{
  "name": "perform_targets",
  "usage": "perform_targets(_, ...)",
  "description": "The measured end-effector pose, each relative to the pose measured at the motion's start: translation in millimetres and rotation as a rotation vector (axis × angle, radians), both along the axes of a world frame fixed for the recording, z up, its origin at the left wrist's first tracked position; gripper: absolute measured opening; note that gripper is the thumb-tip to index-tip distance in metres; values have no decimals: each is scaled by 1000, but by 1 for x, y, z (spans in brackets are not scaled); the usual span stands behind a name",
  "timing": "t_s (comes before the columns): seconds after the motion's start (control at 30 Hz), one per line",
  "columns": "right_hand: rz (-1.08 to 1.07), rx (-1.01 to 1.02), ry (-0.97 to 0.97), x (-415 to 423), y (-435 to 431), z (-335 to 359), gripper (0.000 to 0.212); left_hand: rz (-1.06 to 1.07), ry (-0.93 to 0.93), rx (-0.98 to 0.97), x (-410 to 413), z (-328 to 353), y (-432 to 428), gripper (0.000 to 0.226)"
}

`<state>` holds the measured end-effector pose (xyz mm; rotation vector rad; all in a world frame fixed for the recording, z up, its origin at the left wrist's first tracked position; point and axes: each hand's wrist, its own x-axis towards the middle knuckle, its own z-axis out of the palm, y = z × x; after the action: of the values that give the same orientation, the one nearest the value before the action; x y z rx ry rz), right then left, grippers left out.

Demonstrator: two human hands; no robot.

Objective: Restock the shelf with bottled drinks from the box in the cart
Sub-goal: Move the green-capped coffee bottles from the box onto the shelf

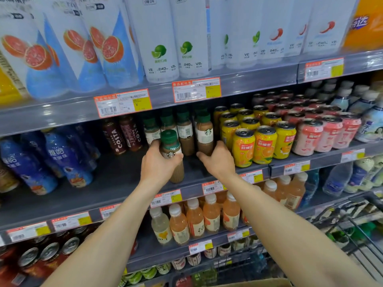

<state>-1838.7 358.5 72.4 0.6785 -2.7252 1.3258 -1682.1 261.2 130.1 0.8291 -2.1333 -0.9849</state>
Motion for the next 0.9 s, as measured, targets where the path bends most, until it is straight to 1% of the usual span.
perform_targets(0.1, 21, 122, 152, 14, 18, -13, 51, -12, -34, 40, -5, -14, -4, 48)
perform_targets(0.17, 111, 219, 251, 20, 29, -24, 48, -7, -77, 50, -9, -27, -5, 46)
perform_targets(0.23, 229, 302, 279, 19, 36, -31, 60, -5, -128, 60, -12, -39, -7, 49)
perform_targets(0.3, 319, 366, 265, 14, 41, -31, 72, -17, -189, 45, -17, -50, -8, 52)
perform_targets(0.37, 374, 403, 268, 11, 44, -29, 72, -33, -217, 17, -23, -59, -10, 51)
perform_targets(0.47, 390, 421, 330, 12, 46, -30, 65, -19, -250, -10, -38, -62, -12, 46)
perform_targets(0.6, 383, 415, 355, 14, 46, -30, 62, 16, -304, -45, -59, -62, -16, 42)
perform_targets(0.9, 387, 410, 338, 13, 46, -30, 61, 64, -315, -83, -78, -71, -24, 47)
